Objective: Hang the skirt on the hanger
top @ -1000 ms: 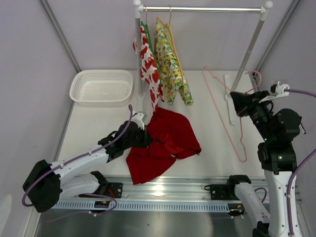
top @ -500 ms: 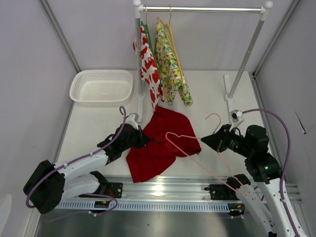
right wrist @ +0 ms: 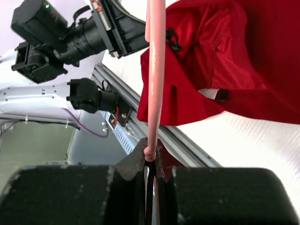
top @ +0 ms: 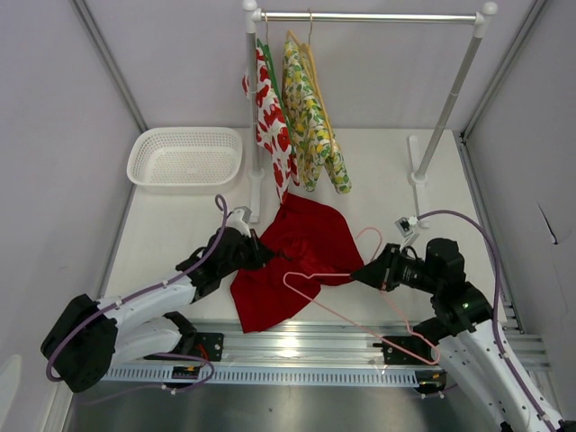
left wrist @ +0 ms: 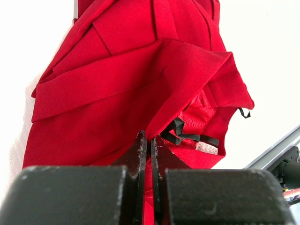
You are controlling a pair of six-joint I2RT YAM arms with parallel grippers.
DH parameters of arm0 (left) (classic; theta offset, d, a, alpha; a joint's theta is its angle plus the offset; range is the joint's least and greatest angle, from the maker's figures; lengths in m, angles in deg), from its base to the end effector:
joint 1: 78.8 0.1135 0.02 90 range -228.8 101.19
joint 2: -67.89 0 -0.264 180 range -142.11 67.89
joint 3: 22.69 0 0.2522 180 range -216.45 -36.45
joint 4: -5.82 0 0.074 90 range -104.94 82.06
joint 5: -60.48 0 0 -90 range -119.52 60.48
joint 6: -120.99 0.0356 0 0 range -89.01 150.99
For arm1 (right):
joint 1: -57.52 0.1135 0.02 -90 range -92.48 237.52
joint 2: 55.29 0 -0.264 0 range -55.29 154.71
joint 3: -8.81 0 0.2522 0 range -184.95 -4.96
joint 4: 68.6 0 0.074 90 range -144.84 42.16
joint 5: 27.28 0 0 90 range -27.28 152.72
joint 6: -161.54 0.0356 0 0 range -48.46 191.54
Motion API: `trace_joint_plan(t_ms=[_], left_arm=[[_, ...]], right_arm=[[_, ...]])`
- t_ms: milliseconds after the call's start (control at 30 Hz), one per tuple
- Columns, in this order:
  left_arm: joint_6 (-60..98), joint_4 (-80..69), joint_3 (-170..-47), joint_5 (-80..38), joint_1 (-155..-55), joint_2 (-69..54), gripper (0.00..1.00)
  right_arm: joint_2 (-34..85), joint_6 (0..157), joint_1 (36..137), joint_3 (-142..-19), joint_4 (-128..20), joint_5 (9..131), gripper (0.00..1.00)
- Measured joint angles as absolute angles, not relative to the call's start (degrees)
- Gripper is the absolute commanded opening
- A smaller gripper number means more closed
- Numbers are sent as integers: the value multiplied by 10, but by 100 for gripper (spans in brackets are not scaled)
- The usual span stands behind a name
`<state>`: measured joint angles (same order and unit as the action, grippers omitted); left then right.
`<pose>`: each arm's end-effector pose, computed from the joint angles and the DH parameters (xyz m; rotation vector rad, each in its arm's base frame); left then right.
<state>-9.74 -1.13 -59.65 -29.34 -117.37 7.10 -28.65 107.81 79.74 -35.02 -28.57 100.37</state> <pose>0.1688 -0.1348 0.1859 -0.0399 2.2202 -0.8079 0.1021 0.0652 0.2667 -0.2115 2.1087 1.2853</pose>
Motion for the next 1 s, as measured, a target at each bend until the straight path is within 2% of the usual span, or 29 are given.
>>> trace_joint_plan(t_ms=[600, 1000], left_arm=[[-96, -11, -596, -280, -1173, 82, 0], [-95, -1, -590, -275, -1173, 82, 0]], right_arm=[[-353, 1271, 838, -228, -398, 838, 0], [-379, 1329, 860, -180, -443, 801, 0]])
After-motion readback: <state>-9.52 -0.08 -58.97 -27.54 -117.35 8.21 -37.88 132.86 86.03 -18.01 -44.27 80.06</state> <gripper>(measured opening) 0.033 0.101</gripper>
